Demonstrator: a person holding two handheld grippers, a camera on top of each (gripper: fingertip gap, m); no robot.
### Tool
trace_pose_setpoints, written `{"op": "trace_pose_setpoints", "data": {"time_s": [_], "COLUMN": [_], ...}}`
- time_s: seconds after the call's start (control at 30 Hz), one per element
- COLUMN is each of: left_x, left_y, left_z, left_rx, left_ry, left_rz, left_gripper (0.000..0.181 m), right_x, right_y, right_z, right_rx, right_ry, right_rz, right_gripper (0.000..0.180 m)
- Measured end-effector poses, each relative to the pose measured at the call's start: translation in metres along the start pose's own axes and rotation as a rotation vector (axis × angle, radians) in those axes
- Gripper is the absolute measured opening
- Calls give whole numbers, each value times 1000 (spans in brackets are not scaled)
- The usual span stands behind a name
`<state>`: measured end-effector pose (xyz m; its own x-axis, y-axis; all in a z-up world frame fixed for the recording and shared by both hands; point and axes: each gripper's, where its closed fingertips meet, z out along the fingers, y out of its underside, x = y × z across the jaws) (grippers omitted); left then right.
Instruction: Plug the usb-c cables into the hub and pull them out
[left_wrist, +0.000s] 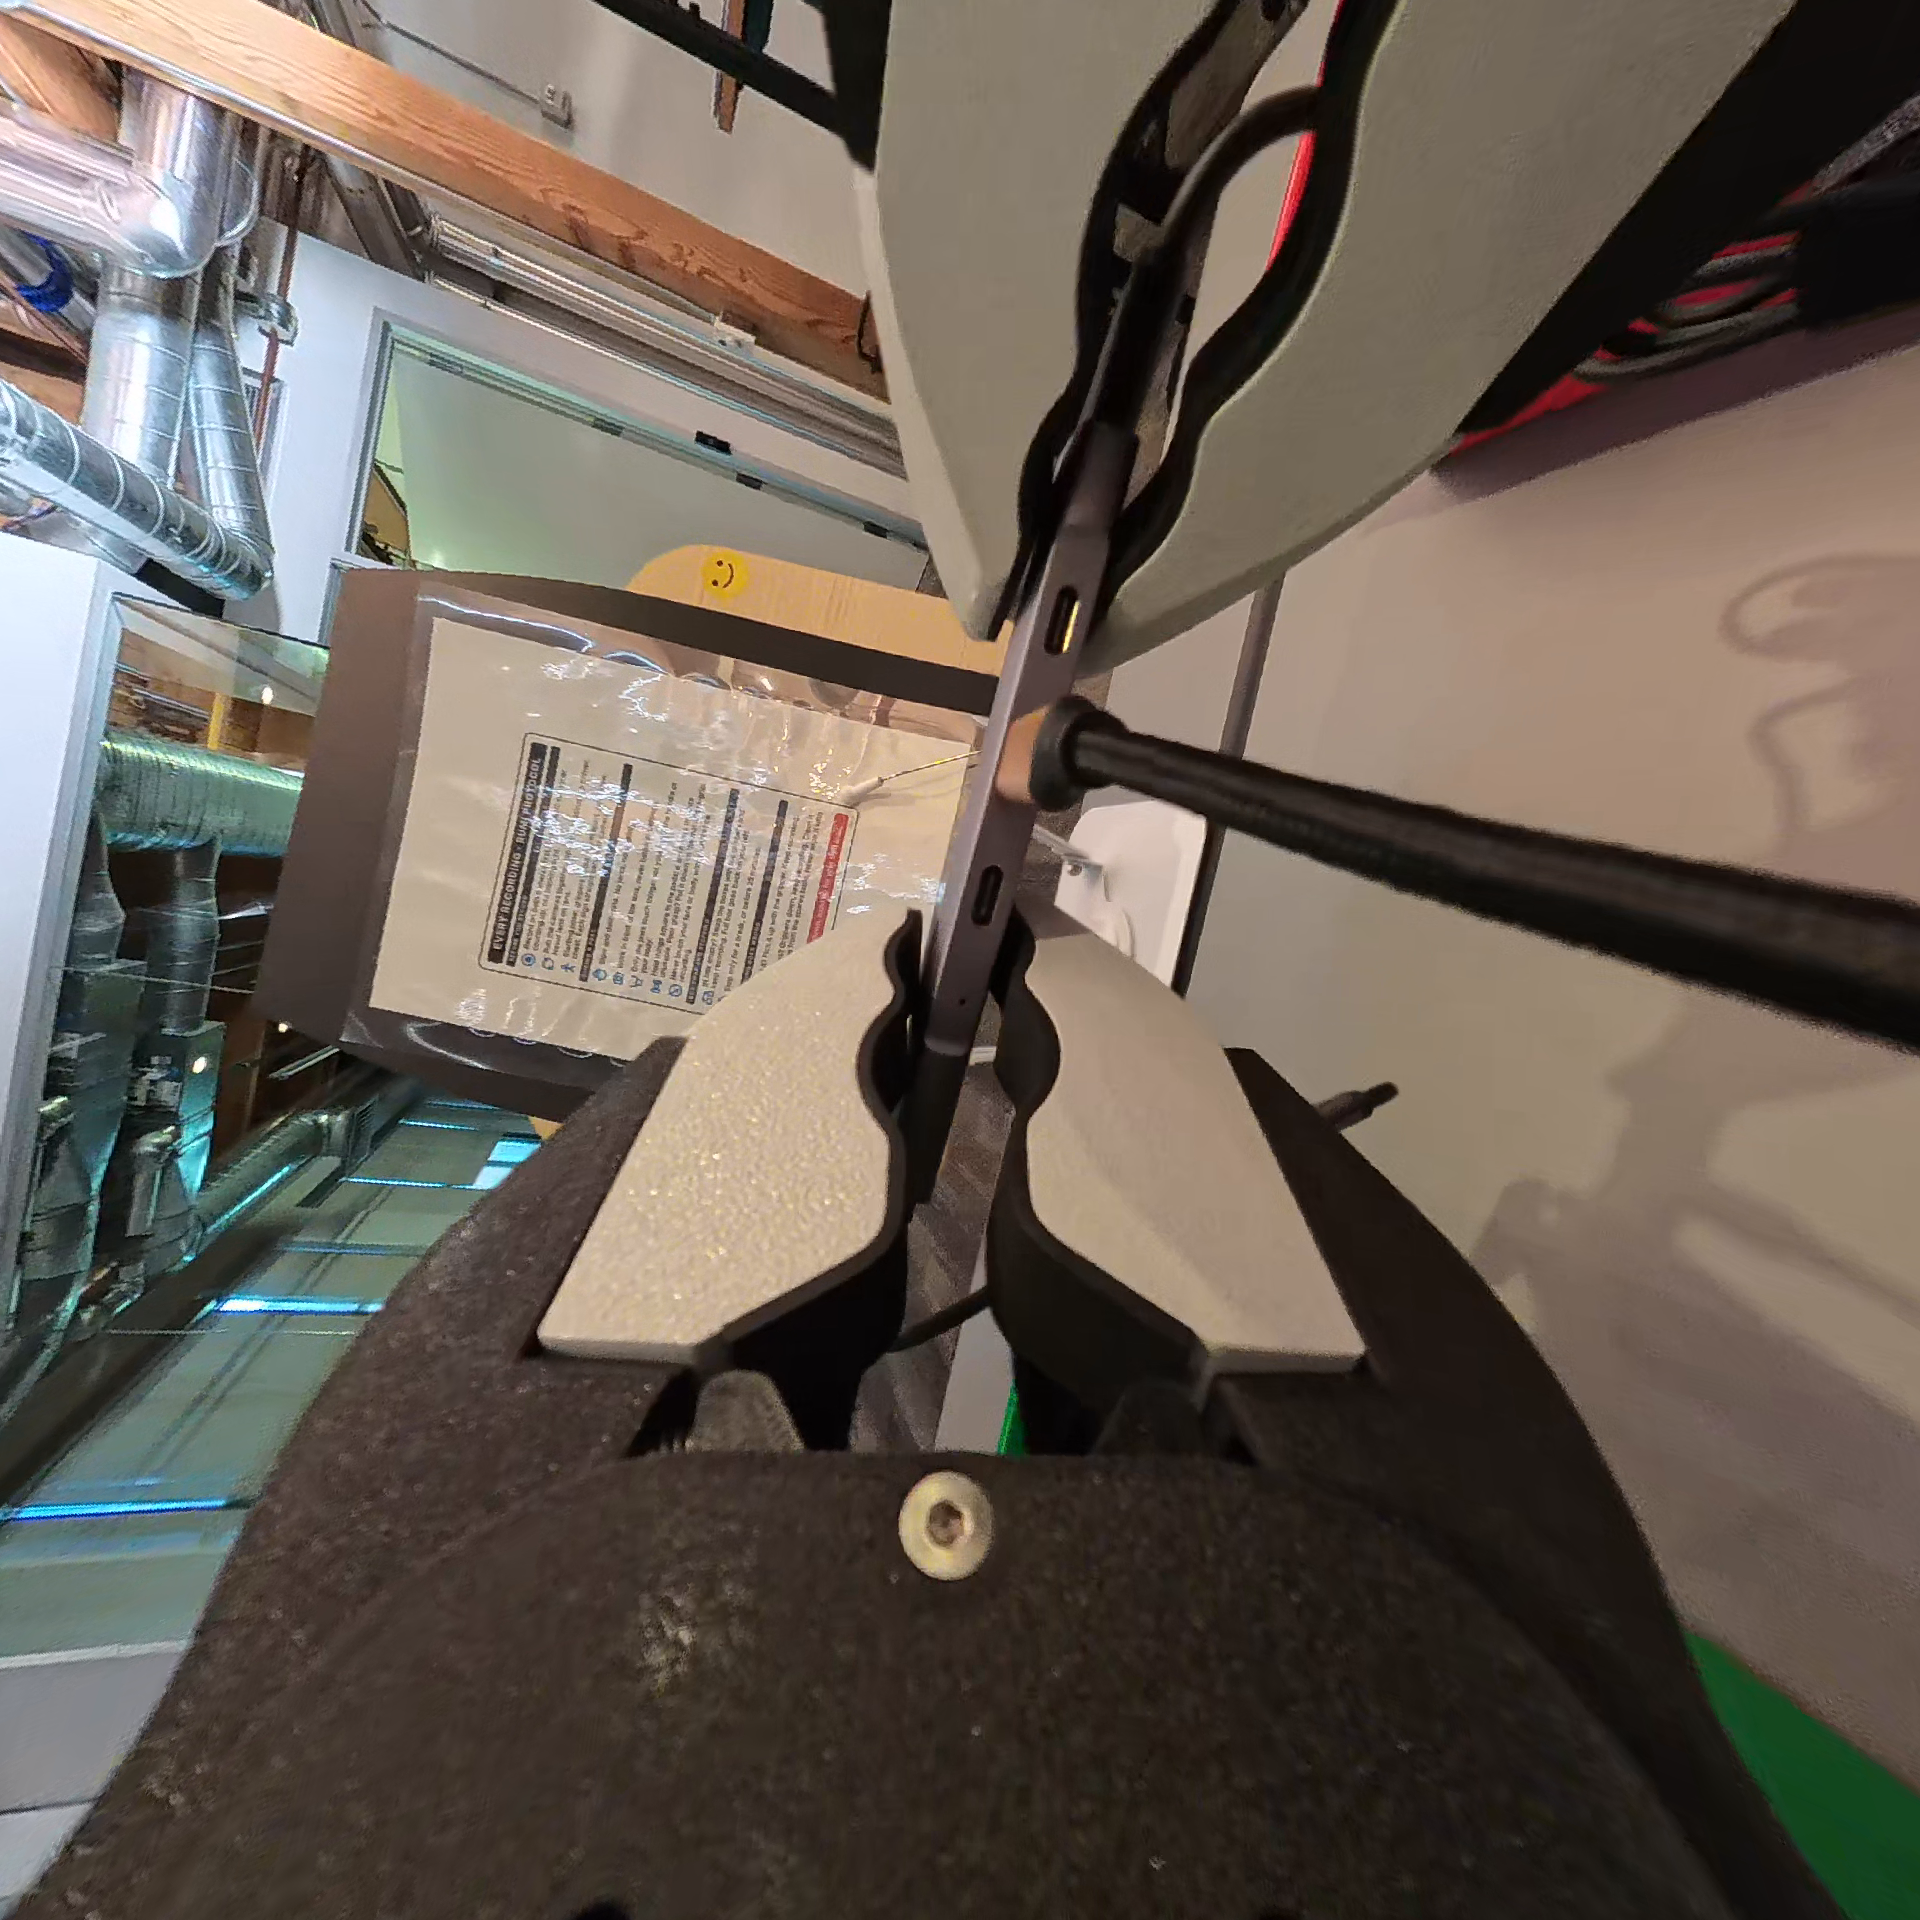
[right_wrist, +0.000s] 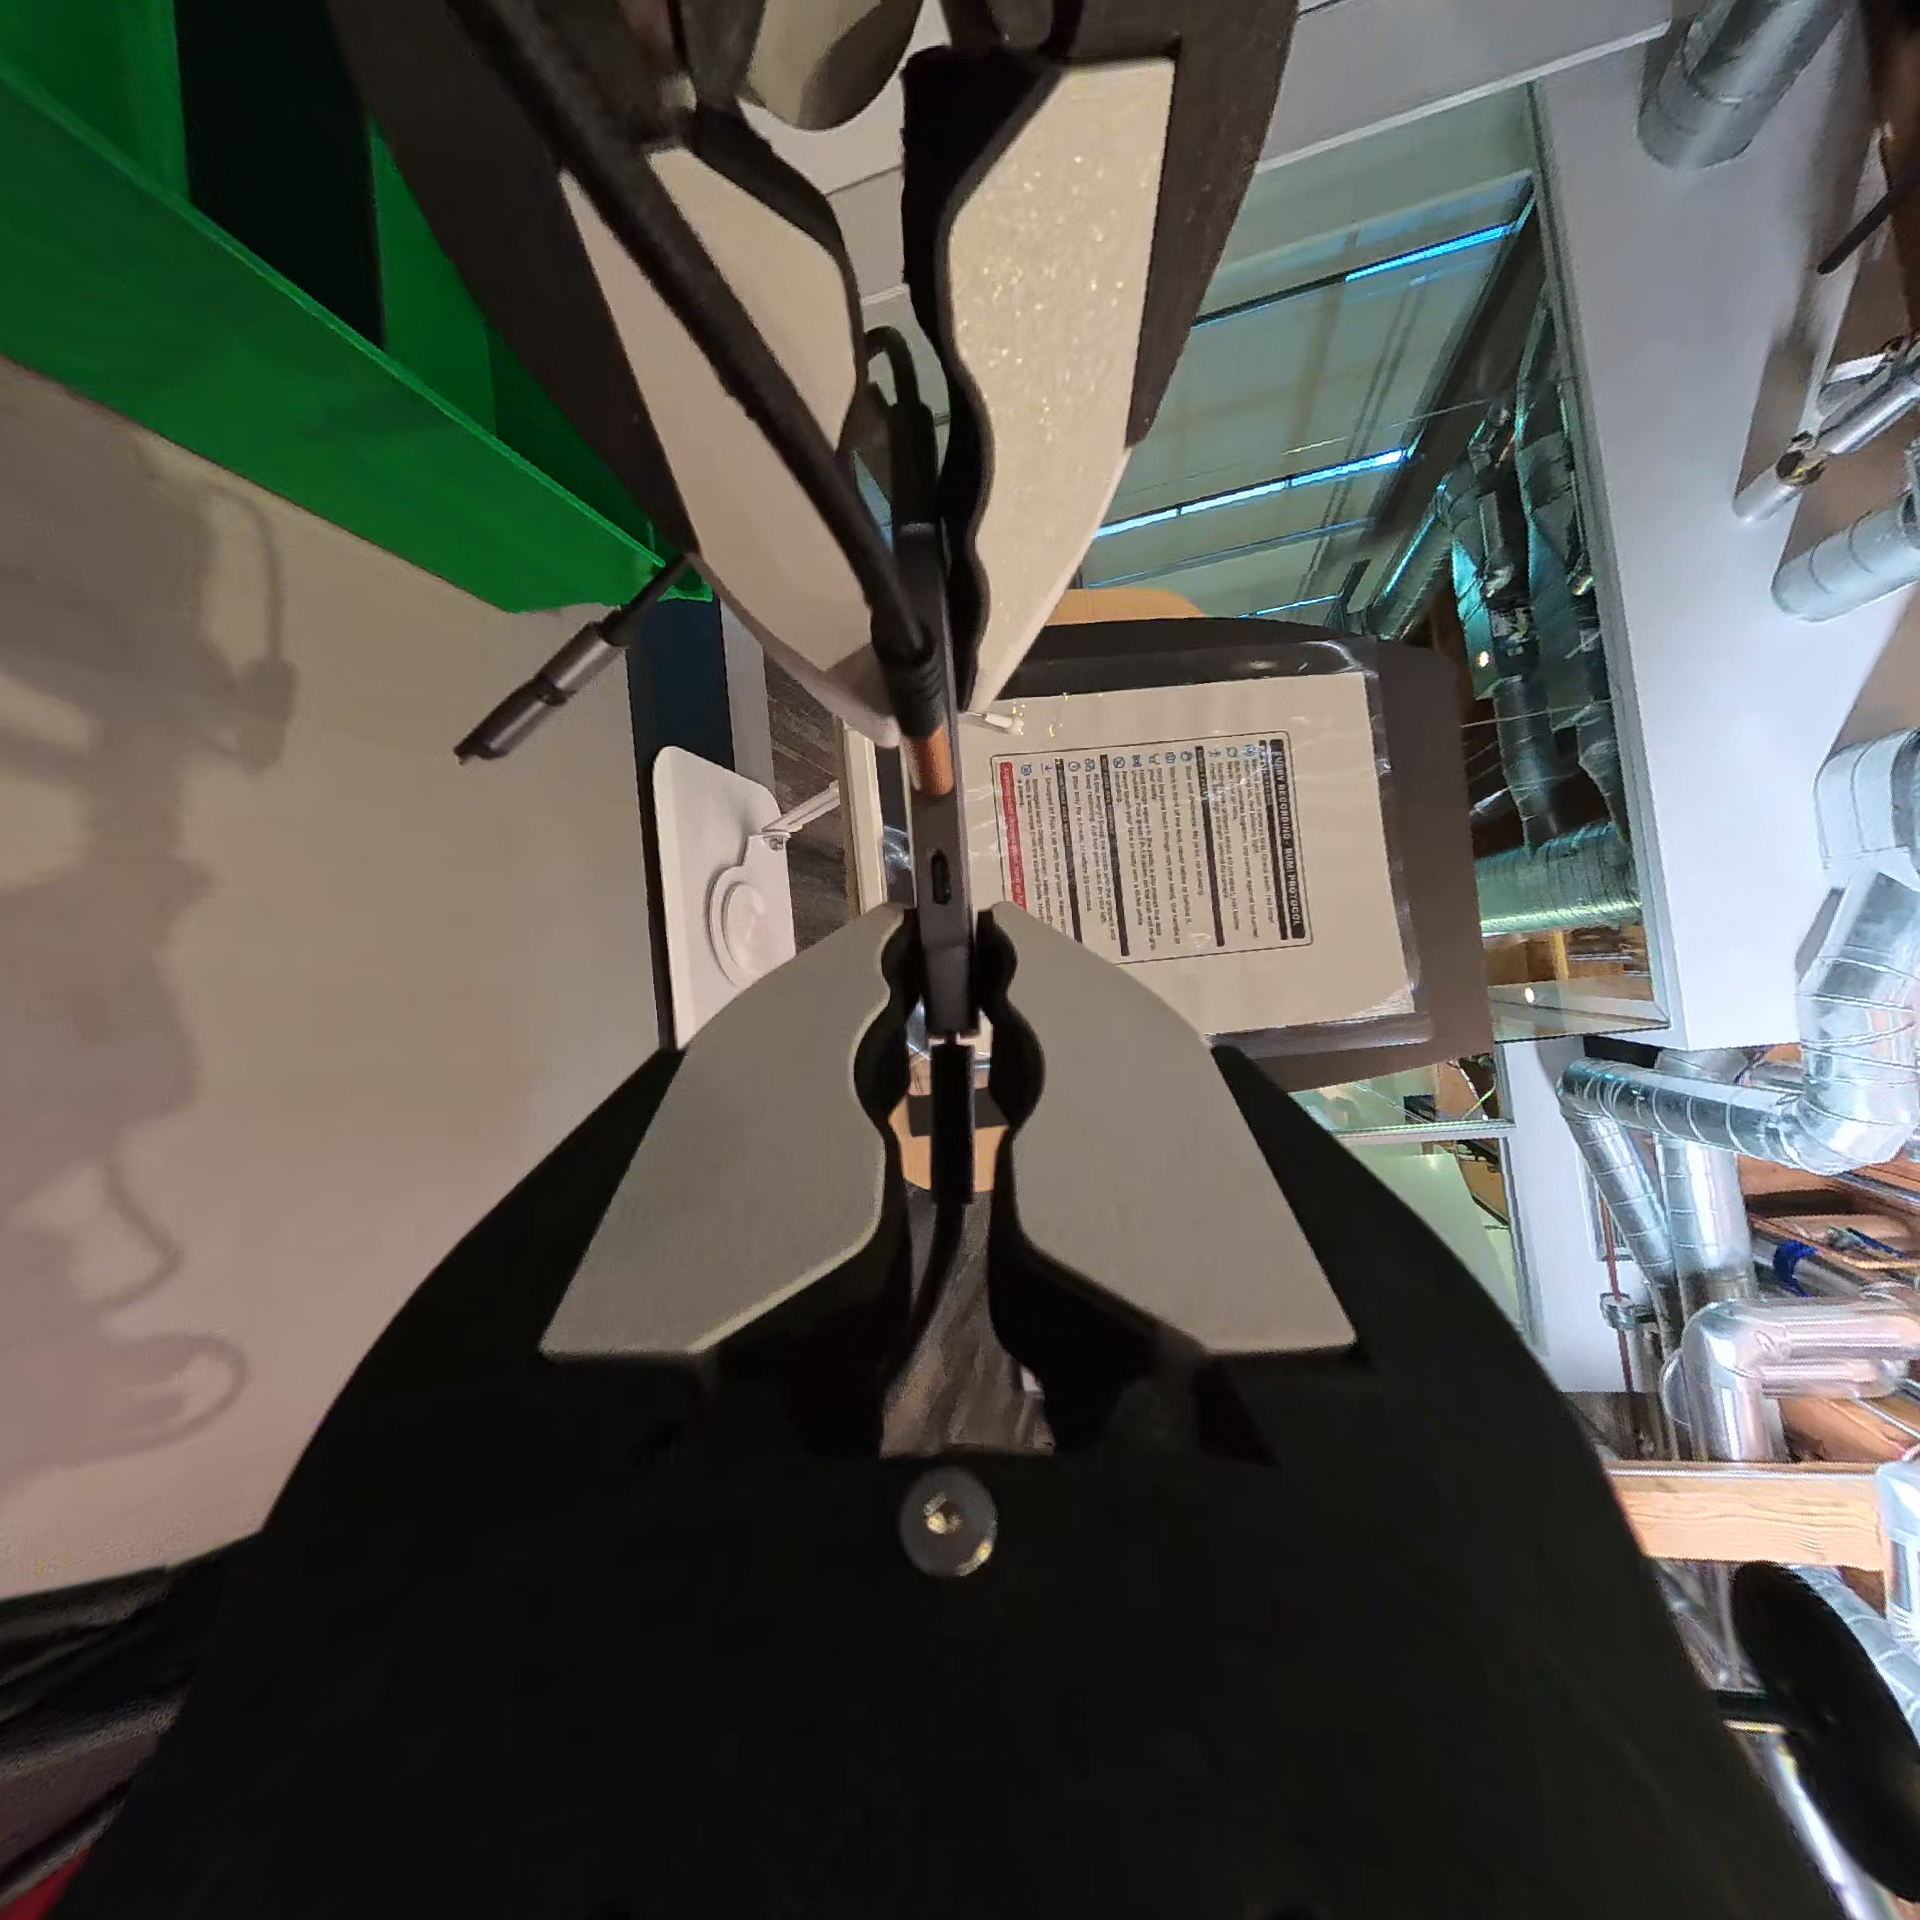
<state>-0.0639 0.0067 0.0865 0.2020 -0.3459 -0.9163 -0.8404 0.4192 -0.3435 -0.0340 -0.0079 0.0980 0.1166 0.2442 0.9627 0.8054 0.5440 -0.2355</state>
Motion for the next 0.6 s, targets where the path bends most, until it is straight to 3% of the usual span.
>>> {"op": "trace_pose_setpoints", "data": {"time_s": [0.03,0.23,0.4,0.5,0.6], "left_x": [0,-18,-32,-42,-50], "left_y": [-1,-8,-24,-32,-44], "left_z": [0,-13,-38,-49,-62], "left_rx": [6,124,285,367,455], "left_ry": [2,3,166,220,301], "left_rz": [-12,-301,-701,-892,-1066], "left_gripper": [12,33,51,53,72], "right_x": [1,18,38,45,51], "right_y": [0,4,14,13,14], "right_z": [-1,-3,-8,-11,-13], "right_rx": [1,27,18,26,12], "right_ry": [5,135,266,318,357], "right_rz": [-11,-44,-18,-10,5], "right_gripper": [11,11,11,11,10]}}
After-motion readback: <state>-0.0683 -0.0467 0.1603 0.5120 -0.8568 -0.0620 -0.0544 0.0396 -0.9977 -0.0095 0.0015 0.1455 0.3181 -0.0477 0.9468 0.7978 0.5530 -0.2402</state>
